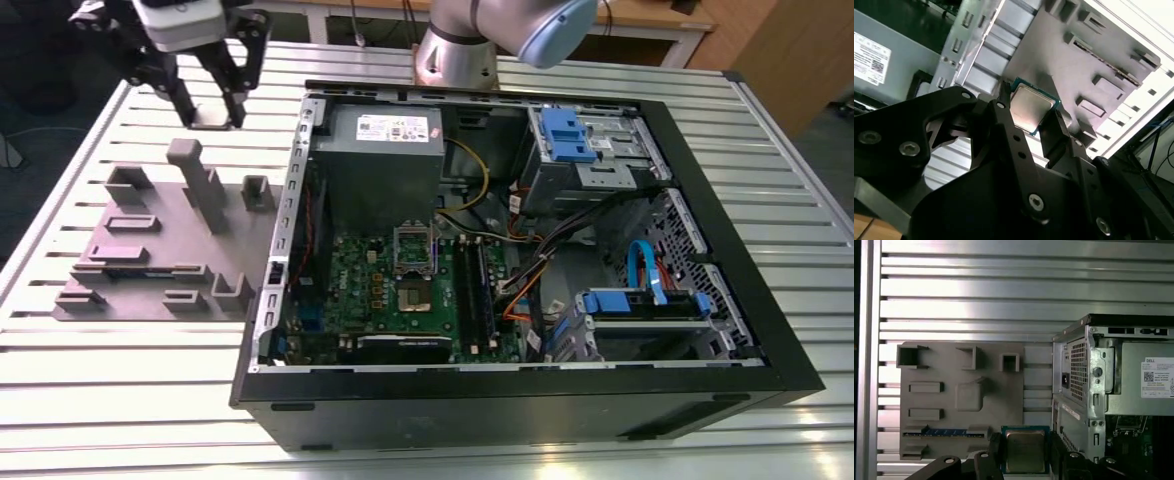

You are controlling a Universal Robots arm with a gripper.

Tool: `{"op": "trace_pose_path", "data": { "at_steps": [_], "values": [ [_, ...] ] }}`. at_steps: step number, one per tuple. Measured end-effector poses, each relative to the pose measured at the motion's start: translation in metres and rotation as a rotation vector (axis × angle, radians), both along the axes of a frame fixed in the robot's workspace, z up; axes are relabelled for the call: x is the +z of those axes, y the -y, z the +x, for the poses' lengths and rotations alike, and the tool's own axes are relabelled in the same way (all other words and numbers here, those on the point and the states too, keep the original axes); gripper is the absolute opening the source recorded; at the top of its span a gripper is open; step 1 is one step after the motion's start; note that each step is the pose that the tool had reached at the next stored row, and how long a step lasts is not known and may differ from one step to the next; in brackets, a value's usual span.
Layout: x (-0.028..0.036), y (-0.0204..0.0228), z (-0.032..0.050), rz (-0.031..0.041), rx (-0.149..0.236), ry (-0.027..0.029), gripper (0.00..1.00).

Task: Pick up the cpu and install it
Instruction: 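Pick up the cpu and move it towards the insertion slot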

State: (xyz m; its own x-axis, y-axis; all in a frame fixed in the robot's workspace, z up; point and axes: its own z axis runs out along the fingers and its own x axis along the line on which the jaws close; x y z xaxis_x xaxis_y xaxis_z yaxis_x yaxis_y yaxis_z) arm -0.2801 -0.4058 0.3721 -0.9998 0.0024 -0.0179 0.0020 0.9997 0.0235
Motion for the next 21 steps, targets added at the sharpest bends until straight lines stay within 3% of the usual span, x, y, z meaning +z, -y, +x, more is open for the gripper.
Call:
{"op": "trace_pose_path", "data": {
  "at_steps": [8, 12, 21],
  "values": [
    [-0.0017, 0.0, 0.0338, -0.0003, 0.0, 0.0001, 0.47],
    [0.0055, 0.0, 0.0345, -0.0006, -0.001, -0.0002, 0.47],
    [0.005, 0.0061, 0.0376, -0.0021, -0.009, 0.0, 0.47]
  ]
}}
